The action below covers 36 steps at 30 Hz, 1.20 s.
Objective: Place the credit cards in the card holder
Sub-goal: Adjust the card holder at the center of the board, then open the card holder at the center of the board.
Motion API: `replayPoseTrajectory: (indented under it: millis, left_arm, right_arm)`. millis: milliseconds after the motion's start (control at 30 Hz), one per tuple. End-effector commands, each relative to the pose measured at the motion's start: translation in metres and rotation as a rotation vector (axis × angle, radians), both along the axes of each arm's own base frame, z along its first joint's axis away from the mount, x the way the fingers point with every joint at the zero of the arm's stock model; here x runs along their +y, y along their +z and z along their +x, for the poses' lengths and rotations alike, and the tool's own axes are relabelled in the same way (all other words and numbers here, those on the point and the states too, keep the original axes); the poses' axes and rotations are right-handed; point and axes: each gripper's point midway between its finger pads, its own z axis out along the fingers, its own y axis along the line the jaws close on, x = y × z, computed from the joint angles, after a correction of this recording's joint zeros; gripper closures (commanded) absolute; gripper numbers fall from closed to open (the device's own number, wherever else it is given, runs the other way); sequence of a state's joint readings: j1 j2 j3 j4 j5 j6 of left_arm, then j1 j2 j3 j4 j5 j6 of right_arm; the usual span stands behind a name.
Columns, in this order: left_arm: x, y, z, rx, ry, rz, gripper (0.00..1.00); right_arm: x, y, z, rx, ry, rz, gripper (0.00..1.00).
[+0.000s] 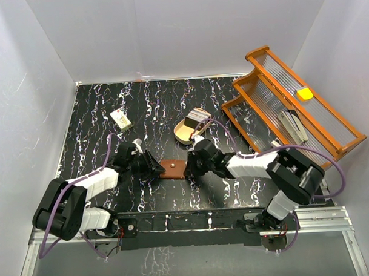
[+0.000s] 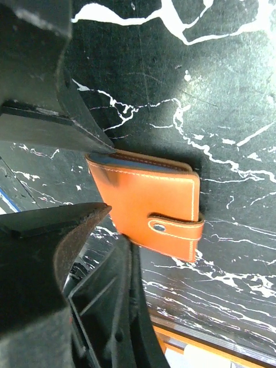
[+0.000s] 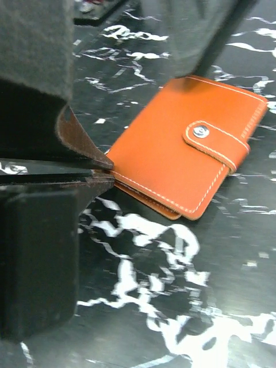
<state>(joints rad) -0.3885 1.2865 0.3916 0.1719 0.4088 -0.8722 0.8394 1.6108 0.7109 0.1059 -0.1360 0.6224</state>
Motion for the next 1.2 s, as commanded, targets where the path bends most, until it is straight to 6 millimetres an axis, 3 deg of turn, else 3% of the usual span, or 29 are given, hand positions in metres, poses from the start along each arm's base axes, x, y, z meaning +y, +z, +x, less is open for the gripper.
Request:
replayPoseTrajectory:
  millis: [0,133,200,433,633,900,1167]
  left_arm:
    - [-0.010,0.016,0.009,-0.044,-0.036,-0.041,0.63]
    - [-0.015,0.023,0.011,-0.051,-0.055,-0.070,0.62]
    - [-0.015,0.025,0.010,-0.047,-0.060,-0.069,0.60]
    - [-0.006,0.033,0.002,-0.034,-0.044,-0.029,0.54]
    - [-0.002,0.027,-0.015,0.012,-0.038,-0.033,0.53]
    - [-0.012,0.023,-0.025,0.078,-0.042,-0.123,0.54]
    - [-0.013,0.012,-0.032,0.136,-0.029,-0.139,0.56]
  right_arm:
    - [-0.005,0.010,-0.036,0.075,0.035,0.084,0.95]
    - [0.000,0.024,-0.064,0.112,0.057,0.178,0.95]
    - [0.001,0.033,-0.067,0.095,0.071,0.176,0.92]
    - [-0.016,0.063,-0.044,-0.029,0.034,0.019,0.75]
    - [-0.004,0.079,-0.019,-0.131,0.067,-0.046,0.71]
    - [0.023,0.078,0.001,-0.204,0.145,-0.049,0.69]
    - [0.033,0.055,0.006,-0.231,0.239,-0.123,0.64]
